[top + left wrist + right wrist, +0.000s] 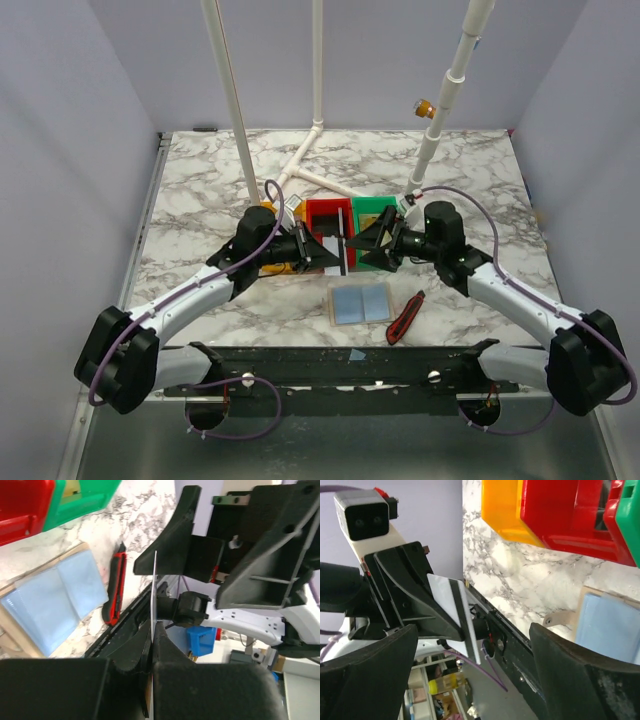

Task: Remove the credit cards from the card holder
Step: Place the credit card in the storage box.

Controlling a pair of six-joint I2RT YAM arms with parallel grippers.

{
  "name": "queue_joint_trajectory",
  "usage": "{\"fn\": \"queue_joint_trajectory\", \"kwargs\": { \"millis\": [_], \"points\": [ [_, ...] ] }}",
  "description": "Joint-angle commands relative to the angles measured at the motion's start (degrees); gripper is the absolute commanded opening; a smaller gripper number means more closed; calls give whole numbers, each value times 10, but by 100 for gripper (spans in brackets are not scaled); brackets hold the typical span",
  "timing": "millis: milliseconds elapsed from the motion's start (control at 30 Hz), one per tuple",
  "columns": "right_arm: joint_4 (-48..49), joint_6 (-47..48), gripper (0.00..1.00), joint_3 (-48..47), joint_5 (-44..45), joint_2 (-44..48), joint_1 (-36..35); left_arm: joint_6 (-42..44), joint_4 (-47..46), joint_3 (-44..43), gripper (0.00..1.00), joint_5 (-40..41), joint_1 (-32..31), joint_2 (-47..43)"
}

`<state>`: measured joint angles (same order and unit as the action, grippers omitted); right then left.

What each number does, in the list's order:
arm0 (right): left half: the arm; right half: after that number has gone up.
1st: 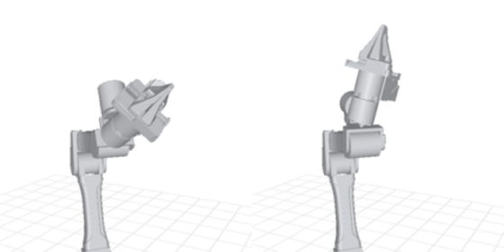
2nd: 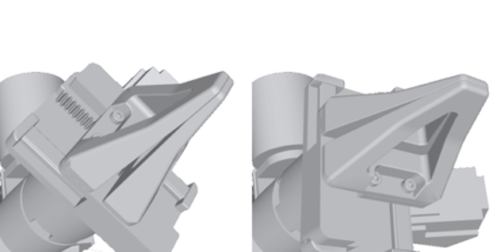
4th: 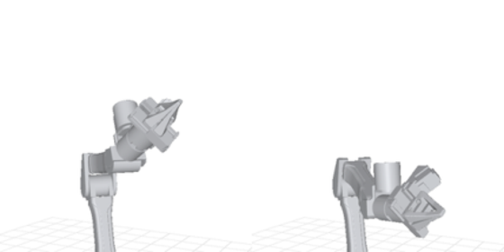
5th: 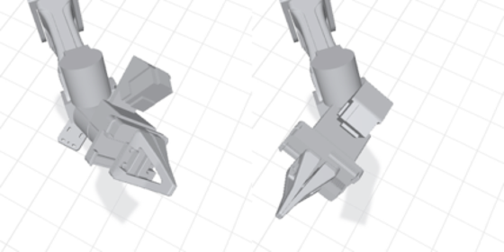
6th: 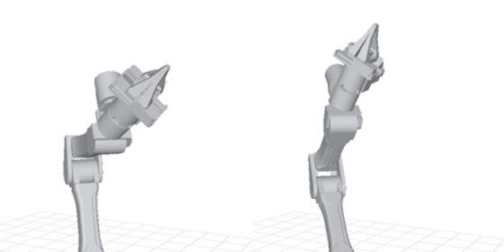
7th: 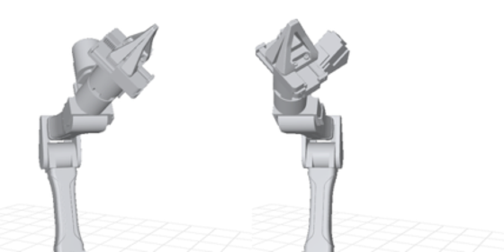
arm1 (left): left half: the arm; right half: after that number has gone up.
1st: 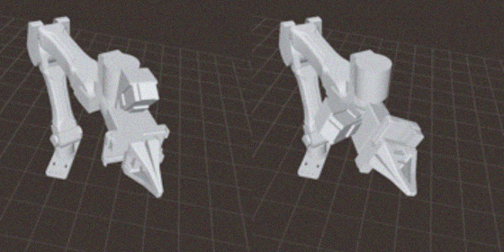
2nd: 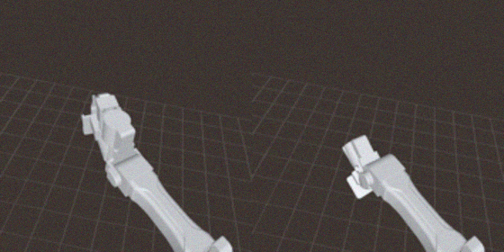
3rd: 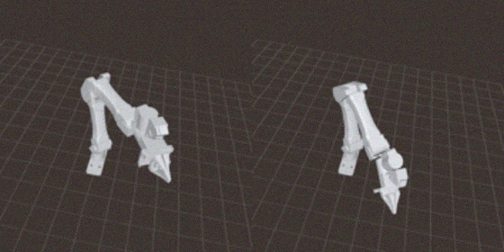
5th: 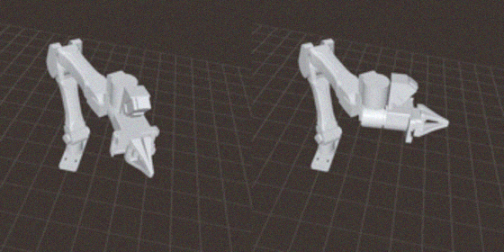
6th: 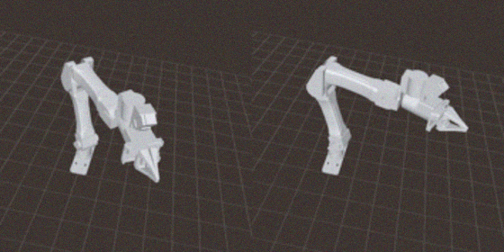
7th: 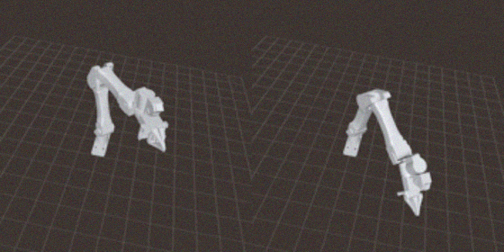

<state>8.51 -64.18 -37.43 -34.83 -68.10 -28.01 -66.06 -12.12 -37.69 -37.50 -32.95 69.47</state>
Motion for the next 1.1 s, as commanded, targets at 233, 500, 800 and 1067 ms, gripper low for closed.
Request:
{"fn": "queue_joint_trajectory", "kwargs": {
  "millis": [233, 500, 800, 1067],
  "points": [
    [-190, 110, 100, -42, 168, 54, 2, 238, 403, -163, 0, 321, 4, -39],
    [-216, 120, 100, -43, 191, 66, 2, 289, 494, -258, 0, 473, 21, 41],
    [-222, 124, 100, -43, 190, 62, 2, 308, 498, -314, 0, 507, 46, 156],
    [-222, 125, 100, -44, 185, 55, 3, 330, 492, -370, 0, 487, 49, 257]
  ]
}}
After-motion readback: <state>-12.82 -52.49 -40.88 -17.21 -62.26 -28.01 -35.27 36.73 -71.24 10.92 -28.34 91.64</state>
